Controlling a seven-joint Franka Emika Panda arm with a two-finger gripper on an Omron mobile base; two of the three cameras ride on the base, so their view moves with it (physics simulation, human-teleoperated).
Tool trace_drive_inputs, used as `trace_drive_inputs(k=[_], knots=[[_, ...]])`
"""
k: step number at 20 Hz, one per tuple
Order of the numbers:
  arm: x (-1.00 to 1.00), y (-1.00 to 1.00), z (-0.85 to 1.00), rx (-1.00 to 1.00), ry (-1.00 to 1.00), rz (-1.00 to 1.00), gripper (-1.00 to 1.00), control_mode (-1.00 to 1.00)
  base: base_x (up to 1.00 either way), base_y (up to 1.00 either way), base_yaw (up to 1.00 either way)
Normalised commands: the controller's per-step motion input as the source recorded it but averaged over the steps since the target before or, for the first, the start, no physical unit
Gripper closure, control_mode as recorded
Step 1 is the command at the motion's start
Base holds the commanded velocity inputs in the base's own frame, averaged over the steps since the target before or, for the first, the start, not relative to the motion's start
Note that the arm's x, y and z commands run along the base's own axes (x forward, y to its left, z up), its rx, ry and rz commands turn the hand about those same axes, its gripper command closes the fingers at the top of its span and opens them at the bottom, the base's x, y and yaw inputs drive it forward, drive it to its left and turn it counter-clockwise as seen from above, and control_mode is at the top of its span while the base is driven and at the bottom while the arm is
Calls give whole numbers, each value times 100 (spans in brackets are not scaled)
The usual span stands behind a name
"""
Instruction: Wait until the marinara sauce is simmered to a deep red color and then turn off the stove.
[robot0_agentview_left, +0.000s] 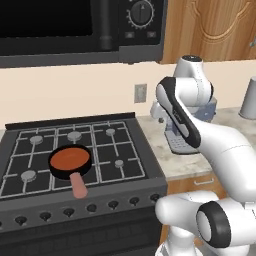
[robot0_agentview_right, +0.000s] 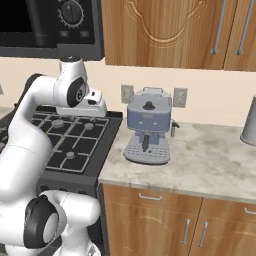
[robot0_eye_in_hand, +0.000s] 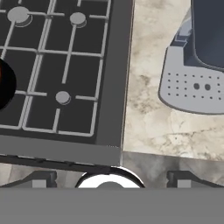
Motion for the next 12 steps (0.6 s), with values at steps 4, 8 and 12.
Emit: trace_drive_inputs(k=[4, 8, 12], knots=[[0, 0, 0, 0, 0, 0, -100, 100, 0, -41, 0], [0, 0, 0, 0, 0, 0, -100, 100, 0, -37, 0], [0, 0, 0, 0, 0, 0, -100, 100, 0, -3, 0]])
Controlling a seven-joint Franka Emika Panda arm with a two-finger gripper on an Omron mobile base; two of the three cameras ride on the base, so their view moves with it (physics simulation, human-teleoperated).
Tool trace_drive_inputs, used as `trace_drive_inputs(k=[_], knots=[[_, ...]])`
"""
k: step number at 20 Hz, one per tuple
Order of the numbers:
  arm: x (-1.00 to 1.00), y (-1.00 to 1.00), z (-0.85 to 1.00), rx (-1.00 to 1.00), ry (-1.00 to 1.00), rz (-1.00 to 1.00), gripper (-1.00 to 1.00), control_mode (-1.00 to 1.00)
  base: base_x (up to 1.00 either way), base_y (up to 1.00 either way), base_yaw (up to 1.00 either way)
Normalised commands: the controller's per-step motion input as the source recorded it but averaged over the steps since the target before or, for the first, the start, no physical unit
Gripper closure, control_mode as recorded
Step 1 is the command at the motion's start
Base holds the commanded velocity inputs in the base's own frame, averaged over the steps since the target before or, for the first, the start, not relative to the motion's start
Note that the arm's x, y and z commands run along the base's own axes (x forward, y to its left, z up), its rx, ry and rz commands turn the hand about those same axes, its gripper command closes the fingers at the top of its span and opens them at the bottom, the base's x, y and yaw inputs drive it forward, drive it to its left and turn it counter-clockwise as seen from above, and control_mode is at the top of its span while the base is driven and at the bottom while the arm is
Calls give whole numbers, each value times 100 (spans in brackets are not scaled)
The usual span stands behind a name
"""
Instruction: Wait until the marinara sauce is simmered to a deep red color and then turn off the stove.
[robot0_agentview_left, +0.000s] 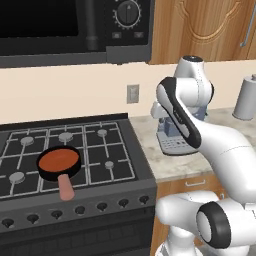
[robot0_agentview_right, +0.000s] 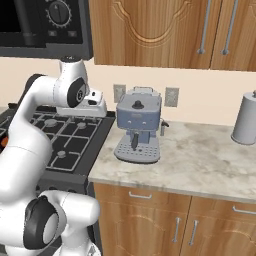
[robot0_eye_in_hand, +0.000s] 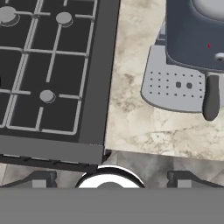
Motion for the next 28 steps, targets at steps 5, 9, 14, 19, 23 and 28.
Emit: trace_drive_inputs(k=[5, 9, 14, 19, 23, 28], knots=[[0, 0, 0, 0, 0, 0, -100, -100, 0, 0, 0], [-19, 15, -6, 0, 0, 0, -100, -100, 0, 0, 0], [-36, 55, -25, 0, -2, 0, -100, -100, 0, 0, 0], [-21, 67, -32, -1, -7, 0, -100, -100, 0, 0, 0], [0, 39, -39, 0, -5, 0, -100, -100, 0, 0, 0], [0, 44, -52, -1, -7, 0, -100, -100, 0, 0, 0]])
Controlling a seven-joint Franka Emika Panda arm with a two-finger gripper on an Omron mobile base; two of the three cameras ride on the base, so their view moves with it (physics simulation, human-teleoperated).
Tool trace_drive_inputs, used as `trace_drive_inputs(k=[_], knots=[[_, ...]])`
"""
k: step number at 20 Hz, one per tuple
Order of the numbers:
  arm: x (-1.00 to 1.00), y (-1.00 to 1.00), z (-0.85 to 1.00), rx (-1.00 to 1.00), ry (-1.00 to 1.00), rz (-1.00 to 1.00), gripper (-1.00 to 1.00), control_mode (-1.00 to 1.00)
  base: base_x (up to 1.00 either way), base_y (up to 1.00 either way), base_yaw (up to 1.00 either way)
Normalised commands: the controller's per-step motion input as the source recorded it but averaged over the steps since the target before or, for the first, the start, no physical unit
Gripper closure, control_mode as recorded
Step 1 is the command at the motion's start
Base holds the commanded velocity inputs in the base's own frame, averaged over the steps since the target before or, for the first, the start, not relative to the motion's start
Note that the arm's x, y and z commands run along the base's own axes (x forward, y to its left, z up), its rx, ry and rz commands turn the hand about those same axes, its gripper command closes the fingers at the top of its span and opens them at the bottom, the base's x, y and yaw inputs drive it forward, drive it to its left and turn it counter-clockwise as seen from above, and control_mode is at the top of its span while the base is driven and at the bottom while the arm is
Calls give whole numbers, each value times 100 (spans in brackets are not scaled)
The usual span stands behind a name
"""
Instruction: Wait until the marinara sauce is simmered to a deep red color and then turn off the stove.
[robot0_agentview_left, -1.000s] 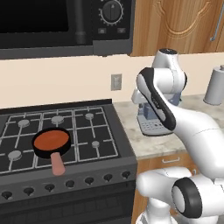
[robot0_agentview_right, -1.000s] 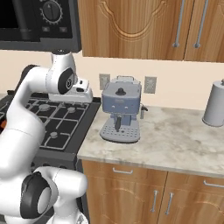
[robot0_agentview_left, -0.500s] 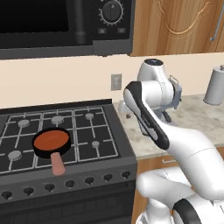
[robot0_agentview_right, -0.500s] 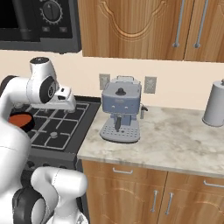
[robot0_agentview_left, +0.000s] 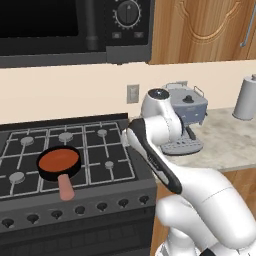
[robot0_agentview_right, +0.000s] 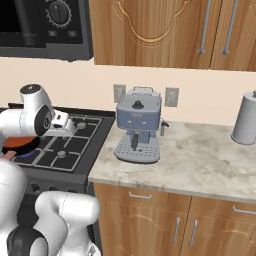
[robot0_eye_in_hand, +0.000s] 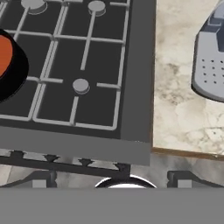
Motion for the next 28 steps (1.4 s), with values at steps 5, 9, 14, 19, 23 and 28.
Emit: trace_drive_inputs(k=[5, 9, 14, 19, 23, 28], knots=[[0, 50, -61, -2, -8, 0, -100, -100, 0, 0, 0], [0, 59, -37, -4, -16, 0, -100, -100, 0, 0, 0], [-1, 44, -27, 0, -17, 0, -100, -100, 0, 0, 0], [-8, 42, -36, 0, -20, 0, -100, -100, 0, 0, 0], [0, 54, -35, 0, -24, 0, -100, -100, 0, 0, 0], [0, 51, -35, 0, -22, 0, -100, -100, 0, 0, 0]])
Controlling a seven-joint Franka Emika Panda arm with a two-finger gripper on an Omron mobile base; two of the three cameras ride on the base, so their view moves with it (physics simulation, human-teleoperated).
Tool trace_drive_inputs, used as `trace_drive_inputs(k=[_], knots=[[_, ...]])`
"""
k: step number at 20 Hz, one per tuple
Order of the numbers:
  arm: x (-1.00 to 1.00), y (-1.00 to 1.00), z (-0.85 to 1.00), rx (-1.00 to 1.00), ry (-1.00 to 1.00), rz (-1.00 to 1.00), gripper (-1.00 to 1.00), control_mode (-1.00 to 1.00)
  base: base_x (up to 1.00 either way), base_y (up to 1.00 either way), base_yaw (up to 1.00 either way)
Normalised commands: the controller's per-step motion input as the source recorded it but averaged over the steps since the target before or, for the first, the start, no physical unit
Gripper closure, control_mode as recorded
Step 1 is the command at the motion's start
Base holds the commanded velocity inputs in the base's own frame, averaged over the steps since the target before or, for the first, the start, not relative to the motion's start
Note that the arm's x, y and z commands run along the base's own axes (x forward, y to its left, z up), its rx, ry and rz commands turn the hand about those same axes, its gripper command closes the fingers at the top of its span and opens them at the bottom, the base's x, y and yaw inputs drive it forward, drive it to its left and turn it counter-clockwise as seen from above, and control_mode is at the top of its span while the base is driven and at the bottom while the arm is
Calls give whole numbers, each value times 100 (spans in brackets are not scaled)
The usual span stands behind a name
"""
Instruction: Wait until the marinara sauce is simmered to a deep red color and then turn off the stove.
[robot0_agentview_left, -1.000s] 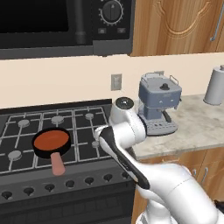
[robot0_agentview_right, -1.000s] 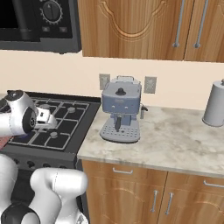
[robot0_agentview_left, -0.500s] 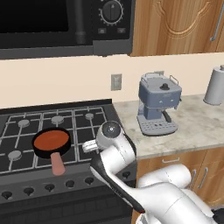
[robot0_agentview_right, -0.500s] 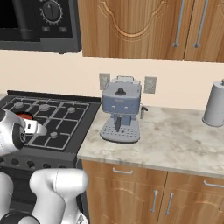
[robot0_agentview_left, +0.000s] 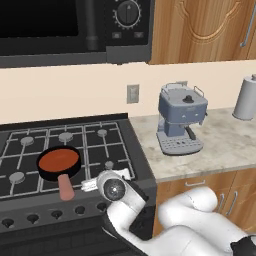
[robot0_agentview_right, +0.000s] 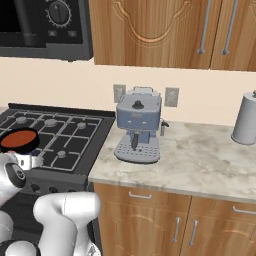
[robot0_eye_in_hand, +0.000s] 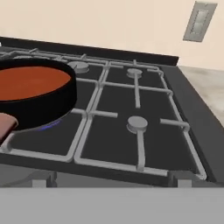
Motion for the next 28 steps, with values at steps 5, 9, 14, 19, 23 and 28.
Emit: trace_drive_inputs(k=[5, 9, 14, 19, 23, 28], knots=[[-13, 44, -49, 0, -22, 2, -100, -100, 0, 0, 0], [-12, 39, -42, 0, -21, 2, -100, -100, 0, 0, 0], [-5, 55, -40, 0, -13, 0, -100, -100, 0, 0, 0], [0, 52, -26, 0, -6, 0, -100, -100, 0, 0, 0], [0, 31, -22, 0, -7, 0, -100, -100, 0, 0, 0], [0, 13, -20, 0, -6, 0, -100, -100, 0, 0, 0]])
